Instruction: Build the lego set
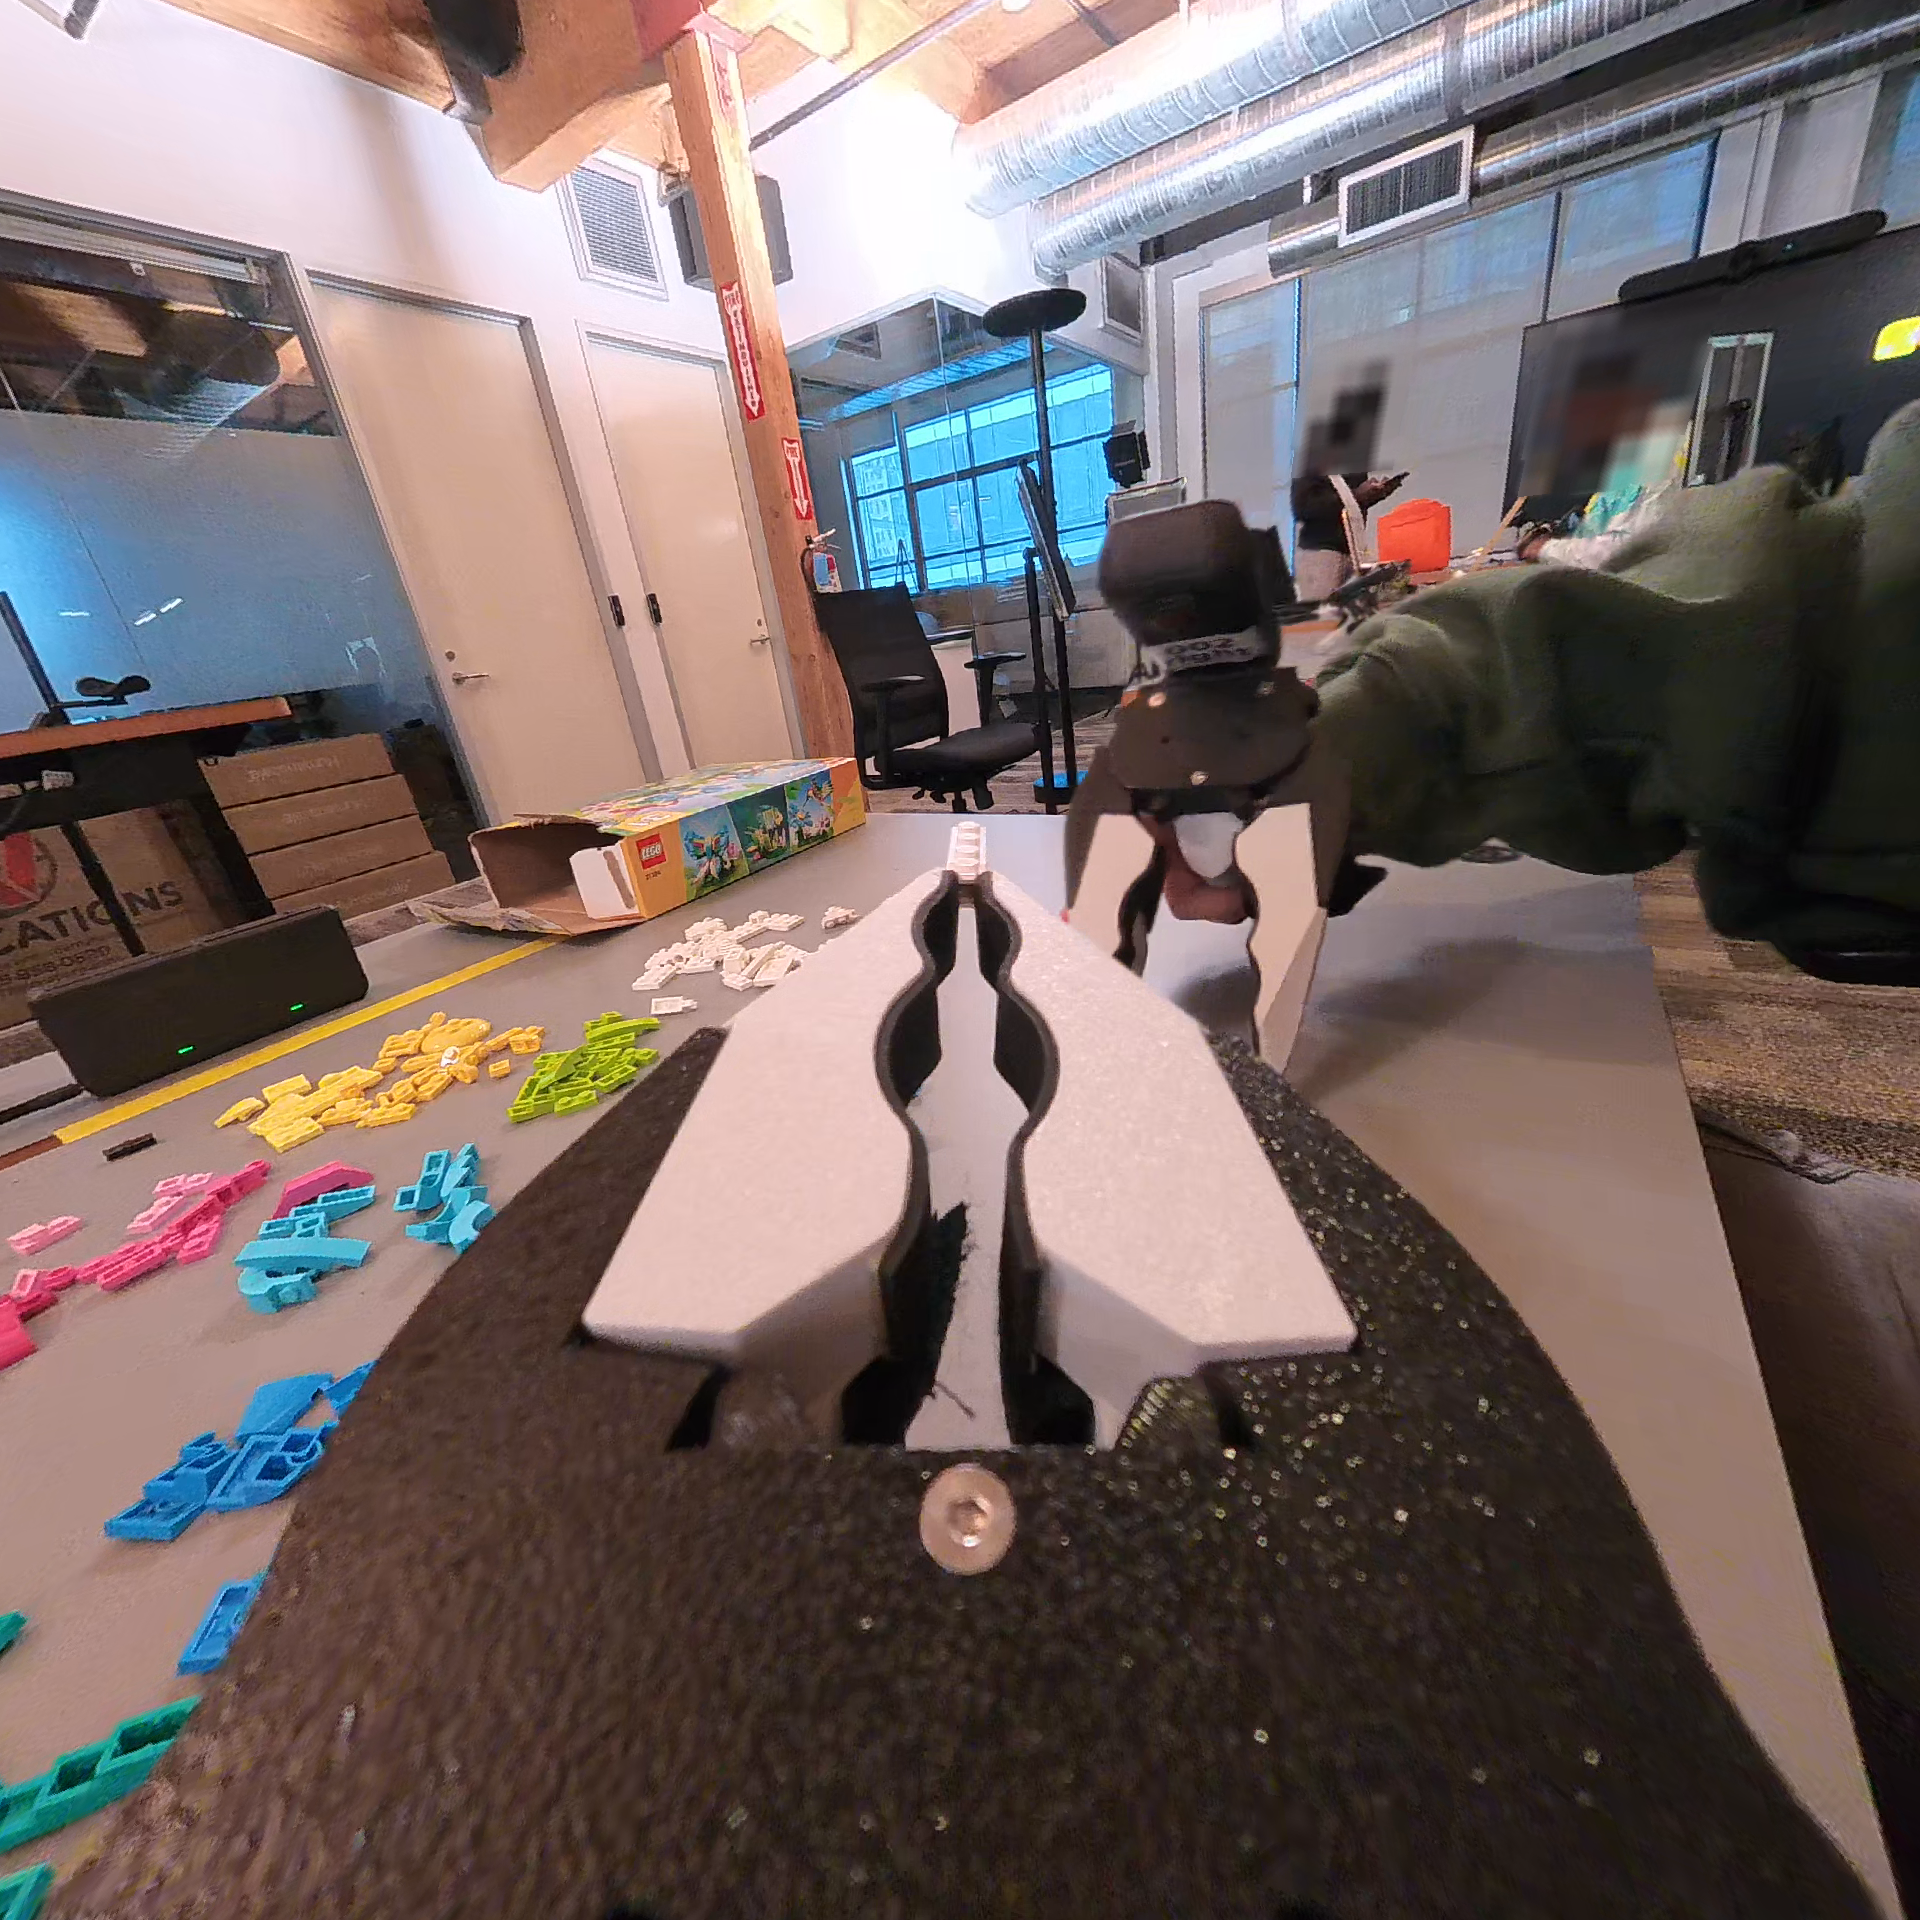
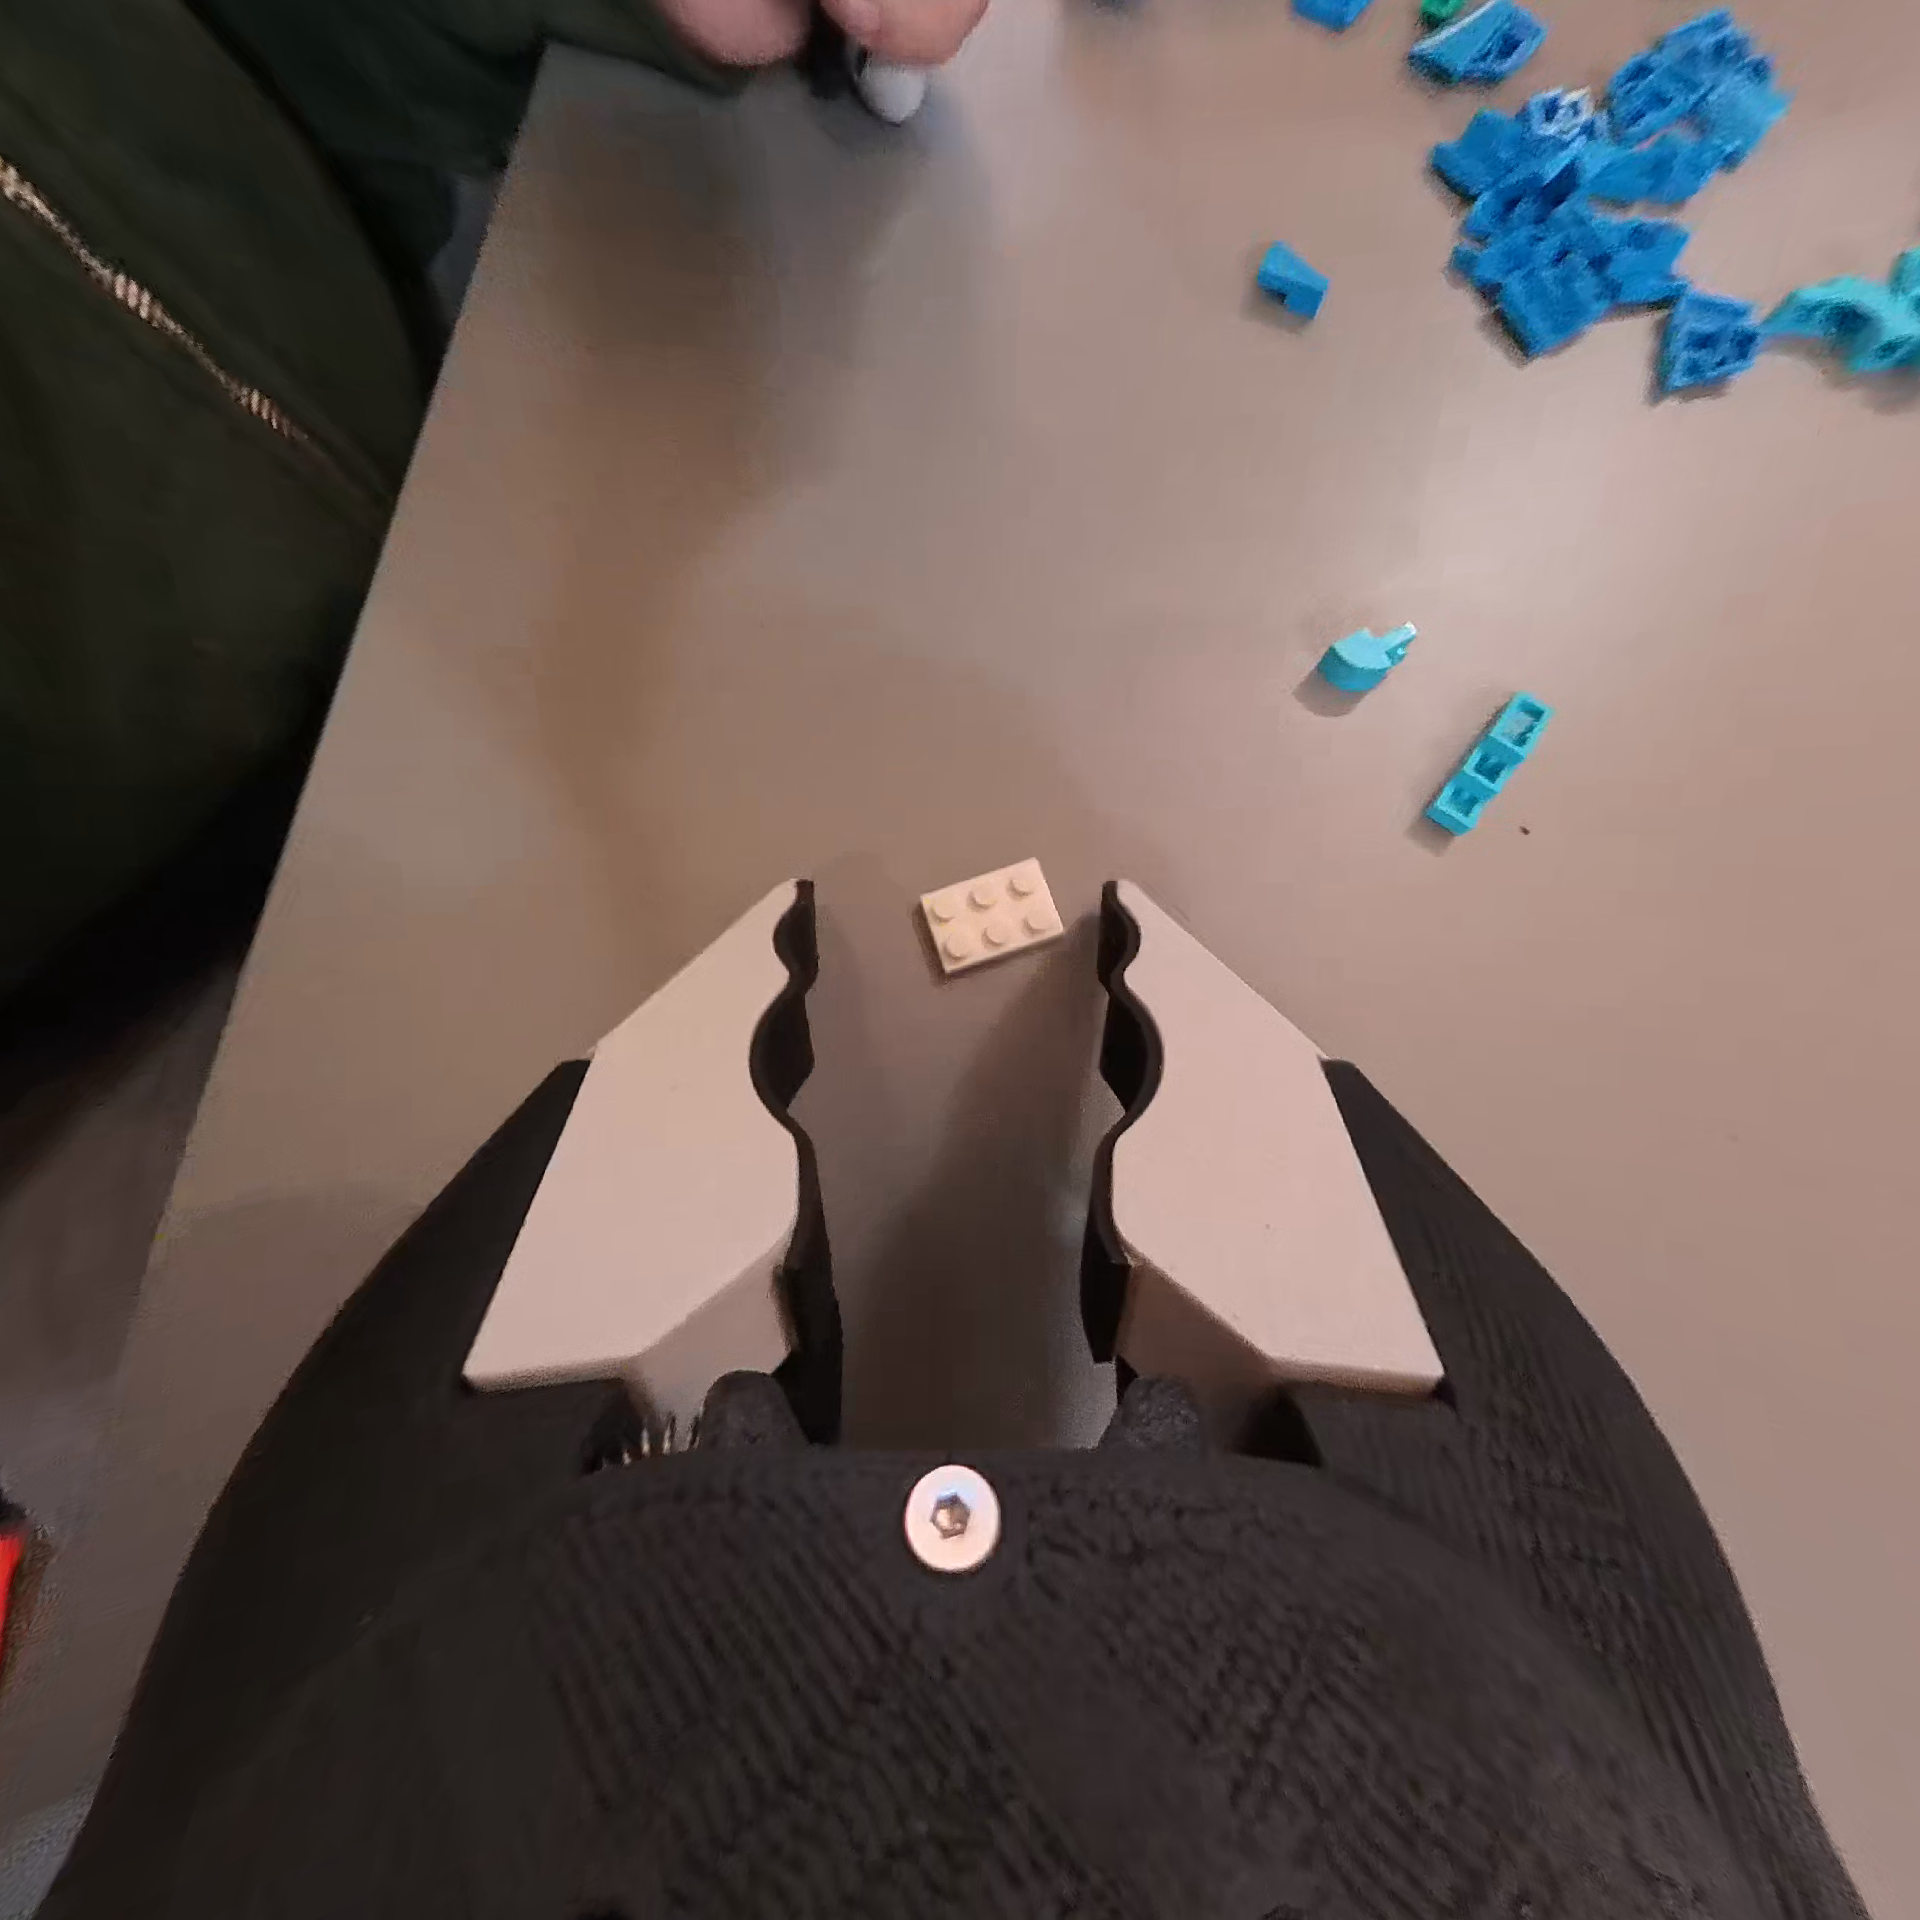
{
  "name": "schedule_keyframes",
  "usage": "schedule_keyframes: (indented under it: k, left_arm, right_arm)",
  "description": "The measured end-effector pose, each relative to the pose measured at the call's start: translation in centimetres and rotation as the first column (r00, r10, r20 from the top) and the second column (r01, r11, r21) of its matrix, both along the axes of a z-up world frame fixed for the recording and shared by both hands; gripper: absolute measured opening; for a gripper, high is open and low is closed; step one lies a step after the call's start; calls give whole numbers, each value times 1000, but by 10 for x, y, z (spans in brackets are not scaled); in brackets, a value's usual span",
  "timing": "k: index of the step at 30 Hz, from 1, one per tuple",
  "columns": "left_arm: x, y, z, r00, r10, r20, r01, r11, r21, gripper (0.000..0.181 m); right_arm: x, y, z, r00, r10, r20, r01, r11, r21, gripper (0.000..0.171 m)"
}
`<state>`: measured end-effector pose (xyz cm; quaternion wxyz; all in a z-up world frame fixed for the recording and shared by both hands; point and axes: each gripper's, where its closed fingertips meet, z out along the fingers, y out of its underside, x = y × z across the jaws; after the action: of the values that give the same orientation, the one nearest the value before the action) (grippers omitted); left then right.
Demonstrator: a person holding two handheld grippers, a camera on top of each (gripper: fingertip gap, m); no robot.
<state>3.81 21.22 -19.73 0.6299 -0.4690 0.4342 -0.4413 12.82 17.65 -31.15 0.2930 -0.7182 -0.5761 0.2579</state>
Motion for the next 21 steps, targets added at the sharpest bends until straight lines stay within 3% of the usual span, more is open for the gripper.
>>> schedule_keyframes:
  k: [5, 14, 21]
  left_arm:
    - [0, 0, 0, 1000, -4, 0, 4, 1000, -3, 1]
    - [0, 0, 0, 1000, -9, 5, 9, 1000, -7, 0]
    - [0, 0, 0, 1000, -8, 4, 8, 1000, -7, 0]
  right_arm:
    - [1, 6, -3, 997, 70, 19, -70, 998, -8, 42]
    - [2, 6, -3, 997, 55, -46, -54, 998, 20, 25]
    - [-1, 8, 7, 994, 10, -105, -13, 1000, -24, 23]
